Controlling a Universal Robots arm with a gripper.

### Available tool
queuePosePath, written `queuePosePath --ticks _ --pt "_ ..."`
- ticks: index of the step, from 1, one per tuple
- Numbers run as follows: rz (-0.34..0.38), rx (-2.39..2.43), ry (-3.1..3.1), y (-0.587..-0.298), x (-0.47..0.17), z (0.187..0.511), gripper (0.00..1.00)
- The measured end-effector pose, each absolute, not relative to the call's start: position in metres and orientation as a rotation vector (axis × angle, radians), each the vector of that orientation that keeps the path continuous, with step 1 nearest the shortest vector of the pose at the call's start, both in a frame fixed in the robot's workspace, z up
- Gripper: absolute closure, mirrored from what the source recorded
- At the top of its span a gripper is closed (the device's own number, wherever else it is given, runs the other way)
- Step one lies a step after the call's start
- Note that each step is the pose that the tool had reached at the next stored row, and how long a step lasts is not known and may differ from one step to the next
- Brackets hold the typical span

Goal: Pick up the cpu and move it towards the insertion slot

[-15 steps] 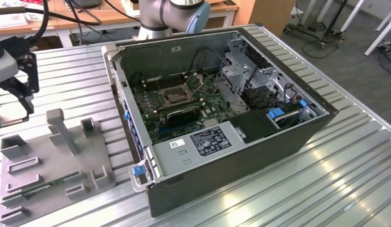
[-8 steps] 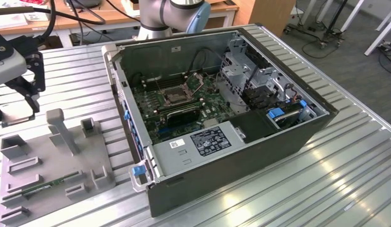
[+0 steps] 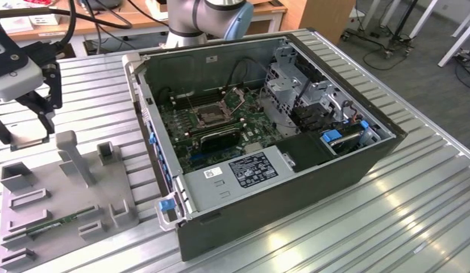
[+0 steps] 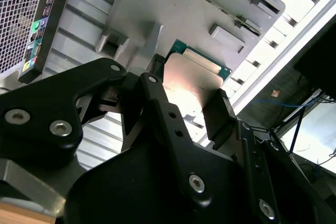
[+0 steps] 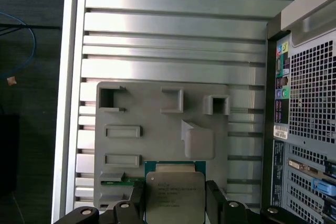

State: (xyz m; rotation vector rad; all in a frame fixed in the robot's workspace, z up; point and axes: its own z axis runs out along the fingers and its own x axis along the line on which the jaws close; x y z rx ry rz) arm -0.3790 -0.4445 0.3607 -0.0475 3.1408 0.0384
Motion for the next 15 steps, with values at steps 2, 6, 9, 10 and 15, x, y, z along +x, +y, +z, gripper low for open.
queuePosePath --ticks 2,6,9,10,15 --pt "0.039 -0.048 3.141 -0.445 -0.376 0.361 0.45" --pt "0.039 -0.048 3.141 -0.445 -0.370 0.361 0.45" --pt "0.039 -0.048 3.141 -0.445 -0.366 0.361 0.45" --pt "0.039 -0.048 3.141 -0.445 -0.364 0.361 0.45" --pt "0.038 -0.048 3.141 -0.445 -0.357 0.361 0.45"
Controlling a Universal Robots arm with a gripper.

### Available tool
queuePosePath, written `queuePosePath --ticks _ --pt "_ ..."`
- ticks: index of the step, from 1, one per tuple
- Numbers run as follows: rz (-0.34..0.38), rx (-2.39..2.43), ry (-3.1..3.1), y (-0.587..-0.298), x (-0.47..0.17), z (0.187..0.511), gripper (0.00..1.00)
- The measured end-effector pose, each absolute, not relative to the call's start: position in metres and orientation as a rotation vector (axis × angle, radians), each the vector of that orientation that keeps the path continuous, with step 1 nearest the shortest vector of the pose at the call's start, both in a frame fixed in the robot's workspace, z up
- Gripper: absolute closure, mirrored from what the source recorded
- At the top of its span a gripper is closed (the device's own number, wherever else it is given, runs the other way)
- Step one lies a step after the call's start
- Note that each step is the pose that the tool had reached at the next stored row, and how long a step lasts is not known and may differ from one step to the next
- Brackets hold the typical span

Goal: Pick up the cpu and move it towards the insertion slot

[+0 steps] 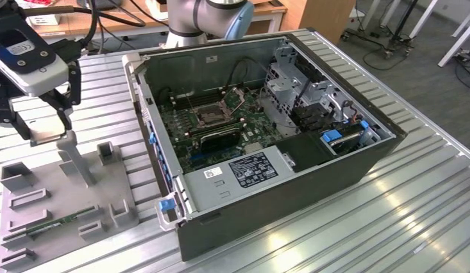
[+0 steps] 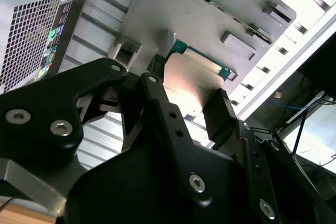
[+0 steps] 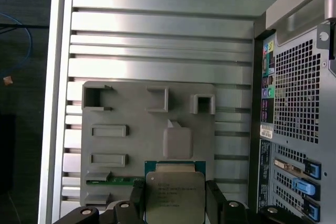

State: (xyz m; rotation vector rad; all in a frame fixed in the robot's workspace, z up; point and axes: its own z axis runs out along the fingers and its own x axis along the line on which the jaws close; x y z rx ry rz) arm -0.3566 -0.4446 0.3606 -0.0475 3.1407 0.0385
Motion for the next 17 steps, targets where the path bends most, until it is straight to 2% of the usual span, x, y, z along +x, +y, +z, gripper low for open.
queuePosePath --ticks 17 --pt "0.039 -0.047 3.141 -0.445 -0.324 0.361 0.45"
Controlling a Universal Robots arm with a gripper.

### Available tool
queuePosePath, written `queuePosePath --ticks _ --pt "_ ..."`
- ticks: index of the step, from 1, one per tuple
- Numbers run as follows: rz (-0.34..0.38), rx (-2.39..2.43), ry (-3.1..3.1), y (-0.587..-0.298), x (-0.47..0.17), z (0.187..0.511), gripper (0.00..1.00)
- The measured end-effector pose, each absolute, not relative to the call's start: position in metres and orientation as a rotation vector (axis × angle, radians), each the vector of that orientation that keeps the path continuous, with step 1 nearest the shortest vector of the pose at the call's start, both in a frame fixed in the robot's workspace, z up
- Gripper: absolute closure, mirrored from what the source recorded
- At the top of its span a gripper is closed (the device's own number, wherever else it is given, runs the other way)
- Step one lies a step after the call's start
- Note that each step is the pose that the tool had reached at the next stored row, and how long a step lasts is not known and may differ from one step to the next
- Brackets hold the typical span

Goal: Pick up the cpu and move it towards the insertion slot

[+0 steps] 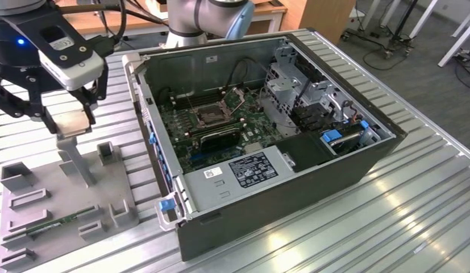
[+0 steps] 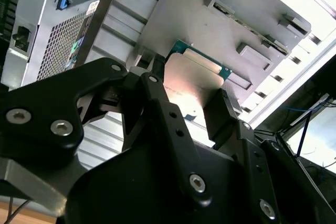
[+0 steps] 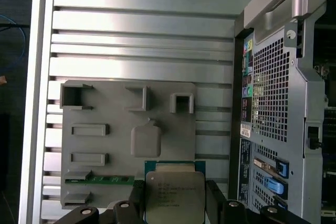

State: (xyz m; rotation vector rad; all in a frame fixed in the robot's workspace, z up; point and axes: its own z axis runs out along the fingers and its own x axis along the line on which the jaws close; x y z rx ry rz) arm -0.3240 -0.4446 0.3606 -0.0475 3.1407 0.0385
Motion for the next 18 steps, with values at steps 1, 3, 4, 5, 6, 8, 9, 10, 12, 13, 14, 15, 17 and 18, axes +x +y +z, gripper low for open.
queuePosePath --ticks 1,3,4,5,6,8,9,10,12,13,14,15,17,18 --pt "0.038 -0.048 3.141 -0.445 -0.321 0.361 0.45" --pt "0.039 -0.048 3.141 -0.445 -0.316 0.361 0.45" --pt "0.039 -0.048 3.141 -0.445 -0.314 0.360 0.45" --pt "0.038 -0.048 3.141 -0.445 -0.312 0.361 0.45" --pt "0.039 -0.048 3.141 -0.445 -0.310 0.360 0.45" --pt "0.039 -0.047 3.141 -0.445 -0.307 0.360 0.45" --pt "0.039 -0.048 3.141 -0.445 -0.306 0.360 0.45" --pt "0.039 -0.047 3.141 -0.445 -0.306 0.360 0.45" --pt "0.038 -0.047 3.141 -0.445 -0.306 0.361 0.45" --pt "0.038 -0.048 3.141 -0.445 -0.306 0.360 0.45" --pt "0.038 -0.047 3.141 -0.445 -0.306 0.361 0.45" --pt "0.038 -0.048 3.141 -0.445 -0.306 0.361 0.45" --pt "0.038 -0.048 3.141 -0.445 -0.306 0.361 0.45" --pt "0.038 -0.047 3.141 -0.445 -0.306 0.362 0.45"
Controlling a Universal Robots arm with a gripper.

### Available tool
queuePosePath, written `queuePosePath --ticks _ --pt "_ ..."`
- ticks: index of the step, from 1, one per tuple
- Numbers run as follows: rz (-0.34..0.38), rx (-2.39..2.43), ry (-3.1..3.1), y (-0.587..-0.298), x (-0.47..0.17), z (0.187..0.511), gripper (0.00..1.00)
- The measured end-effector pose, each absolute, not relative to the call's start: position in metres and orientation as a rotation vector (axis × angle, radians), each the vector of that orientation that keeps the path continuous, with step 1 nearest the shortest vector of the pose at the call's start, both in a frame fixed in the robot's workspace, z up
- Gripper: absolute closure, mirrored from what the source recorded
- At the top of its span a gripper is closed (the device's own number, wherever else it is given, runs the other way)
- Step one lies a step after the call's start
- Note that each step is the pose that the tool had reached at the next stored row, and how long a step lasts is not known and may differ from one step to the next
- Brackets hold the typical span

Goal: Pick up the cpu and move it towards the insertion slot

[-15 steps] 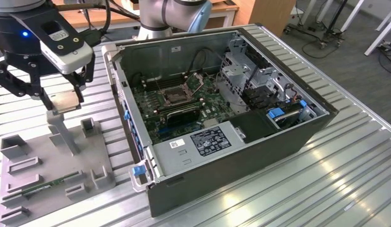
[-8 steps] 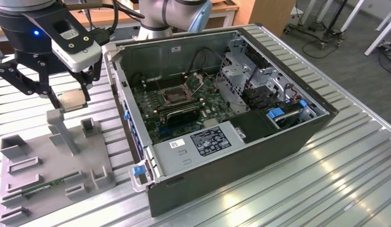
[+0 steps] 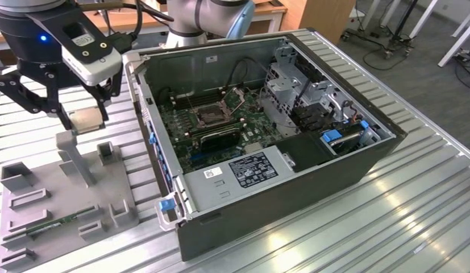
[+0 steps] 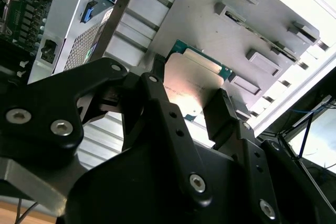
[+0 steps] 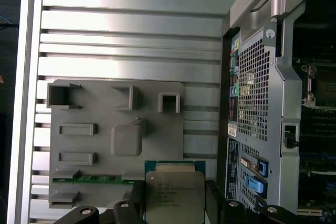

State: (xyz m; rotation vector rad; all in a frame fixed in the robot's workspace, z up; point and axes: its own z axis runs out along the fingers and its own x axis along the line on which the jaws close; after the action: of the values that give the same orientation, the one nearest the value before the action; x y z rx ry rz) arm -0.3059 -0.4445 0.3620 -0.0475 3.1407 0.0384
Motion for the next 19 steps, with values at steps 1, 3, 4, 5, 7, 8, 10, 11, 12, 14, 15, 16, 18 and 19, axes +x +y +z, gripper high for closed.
queuePosePath --ticks 1,3,4,5,7,8,10,11,12,14,15,16,18,19 --pt "0.038 -0.048 3.141 -0.4446 -0.3059 0.3627 0.45" --pt "0.038 -0.047 3.141 -0.4446 -0.3059 0.3640 0.45" --pt "0.038 -0.048 3.141 -0.4446 -0.3059 0.3647 0.45" --pt "0.039 -0.047 3.141 -0.4446 -0.3059 0.3653 0.45" --pt "0.038 -0.048 3.141 -0.4446 -0.3059 0.3663 0.45" --pt "0.038 -0.048 3.141 -0.4446 -0.3059 0.3666 0.45" --pt "0.039 -0.047 3.141 -0.4445 -0.3059 0.3667 0.45" --pt "0.039 -0.047 3.141 -0.4445 -0.3059 0.3668 0.45" --pt "0.039 -0.048 3.141 -0.4446 -0.3059 0.3669 0.45" --pt "0.039 -0.047 3.141 -0.4446 -0.3059 0.3669 0.45" --pt "0.039 -0.047 3.141 -0.4446 -0.3059 0.3670 0.45" --pt "0.038 -0.048 3.141 -0.4445 -0.3059 0.3670 0.45" --pt "0.038 -0.048 3.141 -0.4446 -0.3049 0.3672 0.45" --pt "0.038 -0.048 3.141 -0.4446 -0.3042 0.3671 0.45"
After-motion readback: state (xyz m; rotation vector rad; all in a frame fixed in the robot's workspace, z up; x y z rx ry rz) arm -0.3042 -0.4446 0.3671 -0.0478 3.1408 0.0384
